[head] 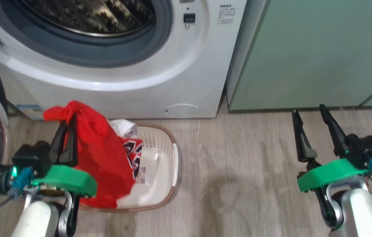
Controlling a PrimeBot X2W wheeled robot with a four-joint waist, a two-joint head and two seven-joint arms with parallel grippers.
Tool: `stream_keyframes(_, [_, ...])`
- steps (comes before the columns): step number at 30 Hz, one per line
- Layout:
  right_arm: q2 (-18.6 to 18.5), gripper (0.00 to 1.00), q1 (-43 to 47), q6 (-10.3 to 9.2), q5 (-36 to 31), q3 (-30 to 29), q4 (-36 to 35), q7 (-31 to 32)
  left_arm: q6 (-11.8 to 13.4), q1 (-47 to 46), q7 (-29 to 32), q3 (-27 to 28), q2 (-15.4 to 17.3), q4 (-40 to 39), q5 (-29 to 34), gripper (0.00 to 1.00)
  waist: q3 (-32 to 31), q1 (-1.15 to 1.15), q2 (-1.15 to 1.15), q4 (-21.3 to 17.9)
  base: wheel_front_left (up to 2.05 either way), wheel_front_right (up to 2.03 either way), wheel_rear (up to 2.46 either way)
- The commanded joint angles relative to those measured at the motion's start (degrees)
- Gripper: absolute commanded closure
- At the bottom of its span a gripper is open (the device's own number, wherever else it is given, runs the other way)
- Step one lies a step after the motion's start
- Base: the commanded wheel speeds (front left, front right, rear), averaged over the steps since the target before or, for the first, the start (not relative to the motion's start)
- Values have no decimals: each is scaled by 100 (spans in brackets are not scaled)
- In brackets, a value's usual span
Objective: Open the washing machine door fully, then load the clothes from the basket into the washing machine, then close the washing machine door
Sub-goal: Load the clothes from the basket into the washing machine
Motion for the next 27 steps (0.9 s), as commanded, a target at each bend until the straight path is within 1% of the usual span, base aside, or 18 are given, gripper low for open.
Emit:
stream_keyframes(1, [7,0,-4,0,44,98,-237,37,47,-96,28,224,187,-281,48,100,-176,1,0,0,0,0,0])
stream_keyframes(12, [7,0,305,0,98,35,-449,188,165,372,190,115,233,-644,87,100,-563,1,0,8,0,0,0])
stream_keyframes(27, [7,0,391,0,121,31,-561,246,239,474,254,57,293,-790,107,100,-575,1,0,5,0,0,0])
